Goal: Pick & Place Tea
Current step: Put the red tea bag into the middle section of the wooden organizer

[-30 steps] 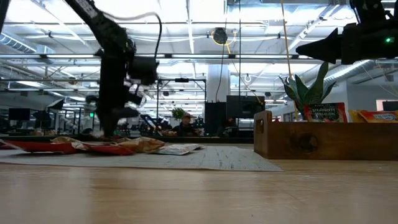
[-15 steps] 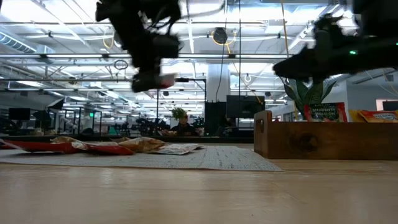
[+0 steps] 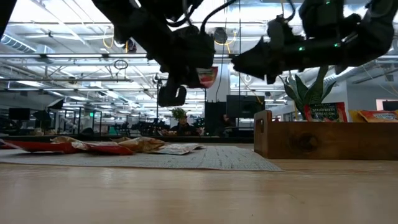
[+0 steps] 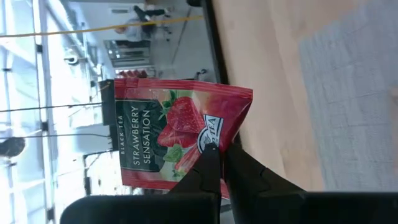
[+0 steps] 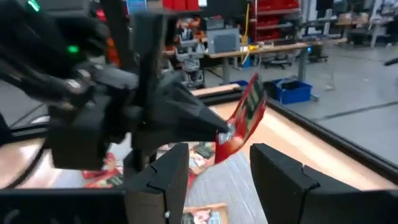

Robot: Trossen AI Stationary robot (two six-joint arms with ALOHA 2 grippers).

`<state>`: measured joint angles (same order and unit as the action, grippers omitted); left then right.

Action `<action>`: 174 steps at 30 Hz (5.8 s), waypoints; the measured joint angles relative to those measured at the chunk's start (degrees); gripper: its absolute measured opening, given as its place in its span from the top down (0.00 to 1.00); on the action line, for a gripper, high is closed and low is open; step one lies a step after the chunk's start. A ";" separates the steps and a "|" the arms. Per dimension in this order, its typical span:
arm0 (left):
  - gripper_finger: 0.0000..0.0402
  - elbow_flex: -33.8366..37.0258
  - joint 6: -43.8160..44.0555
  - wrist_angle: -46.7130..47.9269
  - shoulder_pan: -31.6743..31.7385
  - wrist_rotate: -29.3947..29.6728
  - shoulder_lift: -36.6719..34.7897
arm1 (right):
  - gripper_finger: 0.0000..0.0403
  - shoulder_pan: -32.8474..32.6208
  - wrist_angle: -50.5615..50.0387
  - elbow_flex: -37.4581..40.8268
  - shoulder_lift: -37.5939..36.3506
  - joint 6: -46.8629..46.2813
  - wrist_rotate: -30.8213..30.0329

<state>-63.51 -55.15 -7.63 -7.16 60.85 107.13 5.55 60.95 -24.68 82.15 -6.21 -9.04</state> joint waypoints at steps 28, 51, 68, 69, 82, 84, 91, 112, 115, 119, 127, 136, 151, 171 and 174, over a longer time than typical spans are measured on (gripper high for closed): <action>0.98 0.07 -0.29 -2.53 -1.77 -1.41 0.68 | 0.67 7.25 -2.51 -10.53 9.84 0.24 13.04; 0.83 0.15 30.49 7.32 -1.77 -10.87 -3.32 | 1.00 -5.09 -27.54 -5.05 -14.58 19.05 3.01; 0.83 0.13 42.25 15.25 5.40 -23.38 -9.74 | 1.00 -32.34 -44.64 13.00 -42.95 4.77 -11.48; 0.83 0.13 42.42 15.23 5.51 -23.57 -9.74 | 1.00 -33.41 -44.55 13.85 -42.82 3.90 -15.35; 0.83 0.13 42.22 15.24 5.64 -23.74 -9.74 | 1.00 -45.62 -45.29 16.03 -42.40 -0.68 -31.09; 0.83 0.13 42.22 15.24 5.64 -23.74 -9.74 | 1.00 -46.38 -45.33 16.79 -41.58 -3.13 -32.86; 0.83 0.13 42.46 15.10 5.64 -23.75 -9.74 | 1.00 -46.92 -43.09 17.37 -37.00 -4.14 -35.97; 0.83 0.13 42.92 15.08 5.64 -23.75 -9.72 | 1.00 -46.89 -37.14 17.35 -23.54 -6.82 -37.41; 0.83 0.13 42.95 15.08 5.64 -23.75 -9.72 | 1.00 -46.89 -37.15 17.35 -23.54 -6.83 -37.41; 0.83 0.13 43.08 15.08 5.64 -23.75 -9.72 | 1.00 -46.89 -36.94 17.35 -23.53 -6.89 -37.86; 0.83 0.13 43.08 15.10 5.64 -23.75 -9.72 | 0.84 -46.87 -36.92 17.35 -23.60 -8.34 -42.29; 0.83 0.13 43.03 15.10 5.64 -23.77 -9.72 | 0.64 -46.87 -30.87 17.35 -23.62 -1.50 -42.36; 0.75 0.09 64.71 29.35 8.70 -22.28 -10.58 | 0.61 -46.74 4.36 17.35 -23.65 37.66 -54.00; 0.27 5.18 78.35 50.56 34.79 -51.19 -10.51 | 0.61 -44.09 -3.61 17.32 -23.63 32.97 -53.94; 0.28 8.17 79.06 49.94 36.30 -53.63 -10.50 | 0.61 -43.41 -4.32 17.32 -23.62 32.20 -53.94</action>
<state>-55.34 23.91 42.30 29.14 7.22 96.62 -37.85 56.63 -7.35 58.52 25.99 -62.98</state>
